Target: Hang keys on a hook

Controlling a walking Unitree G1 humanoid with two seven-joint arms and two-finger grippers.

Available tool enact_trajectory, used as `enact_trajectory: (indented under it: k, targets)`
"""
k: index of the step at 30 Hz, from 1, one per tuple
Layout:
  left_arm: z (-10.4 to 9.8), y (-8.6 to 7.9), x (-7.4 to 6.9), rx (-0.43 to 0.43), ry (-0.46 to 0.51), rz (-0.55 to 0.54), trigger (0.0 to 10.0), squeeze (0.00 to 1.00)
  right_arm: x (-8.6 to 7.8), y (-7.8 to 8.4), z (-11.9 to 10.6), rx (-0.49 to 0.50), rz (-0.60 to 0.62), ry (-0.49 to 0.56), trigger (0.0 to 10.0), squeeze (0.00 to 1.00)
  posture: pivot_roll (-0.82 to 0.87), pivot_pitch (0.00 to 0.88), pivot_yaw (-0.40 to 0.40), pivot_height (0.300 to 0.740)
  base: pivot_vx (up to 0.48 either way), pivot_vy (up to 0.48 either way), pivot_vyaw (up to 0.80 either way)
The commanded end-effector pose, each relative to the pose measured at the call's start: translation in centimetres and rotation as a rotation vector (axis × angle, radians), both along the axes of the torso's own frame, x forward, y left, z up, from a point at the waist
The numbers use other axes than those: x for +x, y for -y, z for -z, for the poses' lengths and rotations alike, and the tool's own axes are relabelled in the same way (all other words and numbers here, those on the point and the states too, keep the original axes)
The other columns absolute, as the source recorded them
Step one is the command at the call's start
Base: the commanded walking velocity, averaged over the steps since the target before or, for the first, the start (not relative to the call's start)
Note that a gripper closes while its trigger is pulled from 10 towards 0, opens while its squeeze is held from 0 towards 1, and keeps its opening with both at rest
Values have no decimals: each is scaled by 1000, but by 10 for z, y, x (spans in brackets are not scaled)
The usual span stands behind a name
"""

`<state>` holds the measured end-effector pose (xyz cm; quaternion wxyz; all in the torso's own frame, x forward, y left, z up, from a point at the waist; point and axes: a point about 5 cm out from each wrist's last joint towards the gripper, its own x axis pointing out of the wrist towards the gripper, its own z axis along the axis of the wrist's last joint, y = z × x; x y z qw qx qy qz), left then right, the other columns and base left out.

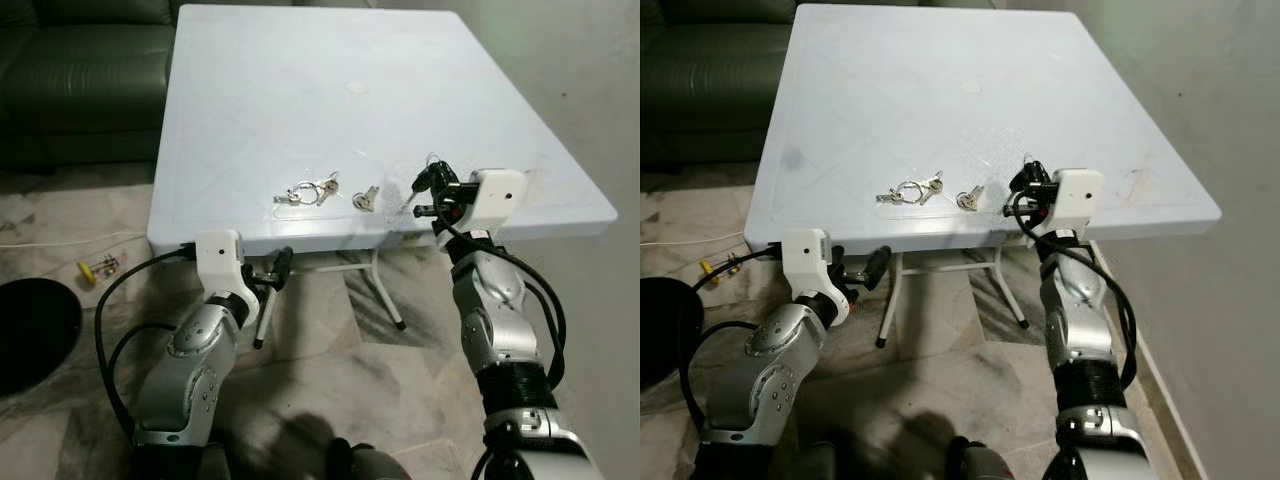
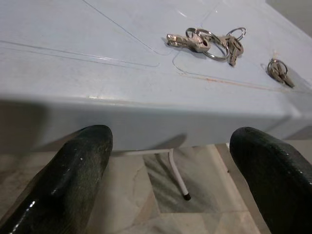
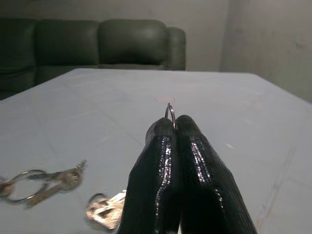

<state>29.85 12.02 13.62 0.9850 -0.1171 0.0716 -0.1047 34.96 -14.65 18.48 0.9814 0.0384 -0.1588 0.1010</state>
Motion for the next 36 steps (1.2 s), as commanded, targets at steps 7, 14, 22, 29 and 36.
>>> enact_trajectory:
  k: [7,14,22,29,36]
  targets:
    - [-2,-1,-7,-4,76,-94,10000,0,-9,3,-3,-59,9,-37,10000,0,12,149,-145,740,0,0,0]
    - [20,15,-28,16,20,-83,10000,0,-16,4,-1,-78,-2,-73,10000,0,12,182,-154,740,0,0,0]
    - [13,30,-36,21,59,-52,10000,0,-21,4,-5,-81,-1,-68,10000,0,13,188,-155,740,0,0,0]
    - [-6,31,-43,-24,150,-128,10000,0,-32,3,-10,-77,1,-43,10000,0,10,189,-152,740,0,0,0]
    - [-22,31,-51,-24,219,-207,10000,0,-49,-3,-8,-60,-5,-49,10000,0,5,185,-150,740,0,0,0]
